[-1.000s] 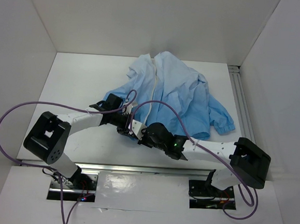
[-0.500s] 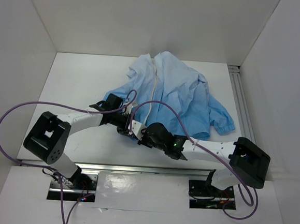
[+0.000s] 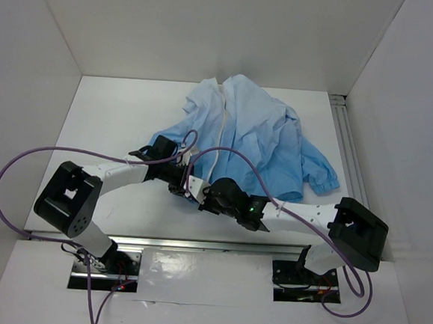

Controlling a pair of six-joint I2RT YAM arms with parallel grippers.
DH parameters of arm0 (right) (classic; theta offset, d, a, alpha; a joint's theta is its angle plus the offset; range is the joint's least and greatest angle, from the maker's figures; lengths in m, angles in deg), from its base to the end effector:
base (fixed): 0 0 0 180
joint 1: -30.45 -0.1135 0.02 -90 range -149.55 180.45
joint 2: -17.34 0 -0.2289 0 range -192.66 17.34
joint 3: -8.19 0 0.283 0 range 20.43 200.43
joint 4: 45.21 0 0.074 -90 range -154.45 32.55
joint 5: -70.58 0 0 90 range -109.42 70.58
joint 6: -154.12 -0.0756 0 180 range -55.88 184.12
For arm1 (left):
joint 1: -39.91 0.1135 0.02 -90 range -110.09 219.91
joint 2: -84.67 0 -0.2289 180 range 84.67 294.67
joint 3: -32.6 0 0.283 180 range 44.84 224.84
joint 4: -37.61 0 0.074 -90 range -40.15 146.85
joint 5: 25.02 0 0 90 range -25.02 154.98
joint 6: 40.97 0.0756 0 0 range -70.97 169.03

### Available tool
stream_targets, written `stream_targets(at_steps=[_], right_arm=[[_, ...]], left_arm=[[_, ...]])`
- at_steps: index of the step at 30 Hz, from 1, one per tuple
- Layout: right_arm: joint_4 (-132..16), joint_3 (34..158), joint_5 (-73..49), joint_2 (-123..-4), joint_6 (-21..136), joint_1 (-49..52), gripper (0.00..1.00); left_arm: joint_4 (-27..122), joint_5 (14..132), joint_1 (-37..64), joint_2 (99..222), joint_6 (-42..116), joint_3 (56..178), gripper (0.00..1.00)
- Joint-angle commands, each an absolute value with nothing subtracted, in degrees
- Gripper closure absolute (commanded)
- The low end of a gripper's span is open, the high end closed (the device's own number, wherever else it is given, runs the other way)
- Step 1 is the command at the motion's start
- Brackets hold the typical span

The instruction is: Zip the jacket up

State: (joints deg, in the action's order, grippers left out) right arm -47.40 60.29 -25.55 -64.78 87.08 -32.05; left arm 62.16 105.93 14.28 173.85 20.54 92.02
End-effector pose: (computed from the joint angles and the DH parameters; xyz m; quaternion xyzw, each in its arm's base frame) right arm 0.1733 0.3155 0.1191 -0.5742 0.6597 0.1192 0.4699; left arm 0.2841 -0.1913 0.0954 0.0849 0.8942 -0.4271 0.1042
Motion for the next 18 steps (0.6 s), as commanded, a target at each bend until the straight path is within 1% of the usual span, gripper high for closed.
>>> stream_targets(at_steps=[1,8,13,18], right_arm=[[-44.89,61.83,-26.45,-64.14,88.47,-31.78,1.00],[-42.16,61.83,-20.22,-60.97,89.08,-27.39,1.00],[-37.94,61.30,-18.89,-60.26,91.80,-24.84,1.00],[-33.64,61.83,-18.37,-60.79,91.81,-23.78,1.00]], left_arm=[[64.35,110.33,14.60,172.56,22.13,93.62,1.00],[64.88,116.04,16.44,170.71,23.28,94.15,1.00],[61.37,123.59,16.44,170.71,23.80,94.15,1.00],[60.75,125.36,16.96,170.71,23.80,94.15,1.00]])
